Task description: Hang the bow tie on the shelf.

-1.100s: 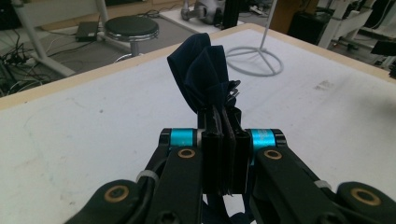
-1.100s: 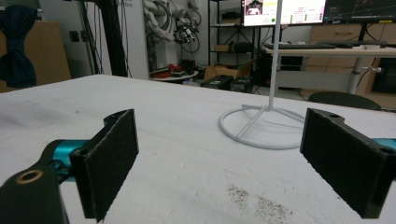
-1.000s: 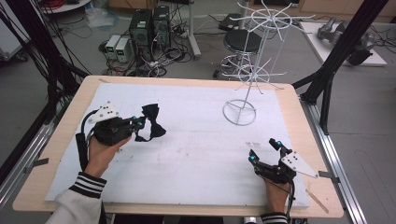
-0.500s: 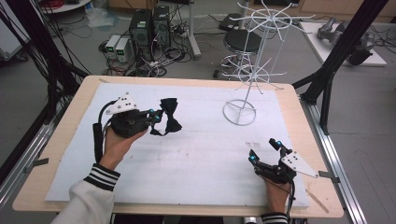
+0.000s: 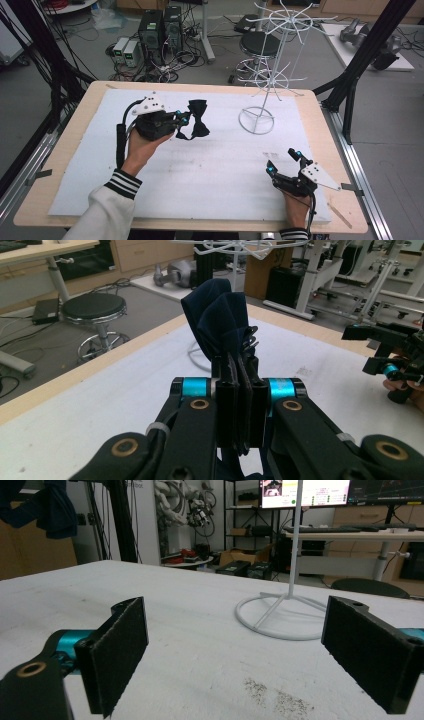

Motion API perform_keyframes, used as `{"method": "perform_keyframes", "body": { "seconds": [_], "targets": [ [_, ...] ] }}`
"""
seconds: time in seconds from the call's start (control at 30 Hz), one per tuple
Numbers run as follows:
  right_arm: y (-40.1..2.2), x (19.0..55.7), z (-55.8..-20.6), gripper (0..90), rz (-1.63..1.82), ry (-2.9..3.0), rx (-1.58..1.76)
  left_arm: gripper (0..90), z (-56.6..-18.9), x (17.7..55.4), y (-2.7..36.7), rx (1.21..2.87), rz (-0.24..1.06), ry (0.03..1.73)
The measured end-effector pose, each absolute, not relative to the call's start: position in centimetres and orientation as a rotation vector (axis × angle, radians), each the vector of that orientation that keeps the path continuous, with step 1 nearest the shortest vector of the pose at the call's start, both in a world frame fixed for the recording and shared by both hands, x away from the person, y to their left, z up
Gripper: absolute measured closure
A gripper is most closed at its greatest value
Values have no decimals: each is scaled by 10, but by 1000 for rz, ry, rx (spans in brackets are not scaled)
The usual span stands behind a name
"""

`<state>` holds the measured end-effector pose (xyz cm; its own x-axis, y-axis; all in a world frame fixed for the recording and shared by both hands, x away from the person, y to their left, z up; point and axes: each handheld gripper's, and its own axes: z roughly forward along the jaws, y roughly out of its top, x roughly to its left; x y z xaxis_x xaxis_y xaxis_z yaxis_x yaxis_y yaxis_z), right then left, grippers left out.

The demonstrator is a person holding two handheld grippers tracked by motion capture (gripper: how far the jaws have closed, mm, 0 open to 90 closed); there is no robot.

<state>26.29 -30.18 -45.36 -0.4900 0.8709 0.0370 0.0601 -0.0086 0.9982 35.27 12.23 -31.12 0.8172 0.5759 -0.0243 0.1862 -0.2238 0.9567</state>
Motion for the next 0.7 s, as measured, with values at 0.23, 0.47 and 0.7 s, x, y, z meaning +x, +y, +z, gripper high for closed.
{"method": "perform_keyframes", "body": {
  "seconds": [0.23,0.47,0.7],
  "targets": [
    [-302,263,-454,105,1574,1613,984,868,-307,363,108,1813,368,568],
    [-302,262,-454,105,1574,1611,990,868,-304,369,95,1825,352,542],
    [-302,263,-454,105,1571,1610,984,868,-299,375,77,1827,363,529]
  ]
}}
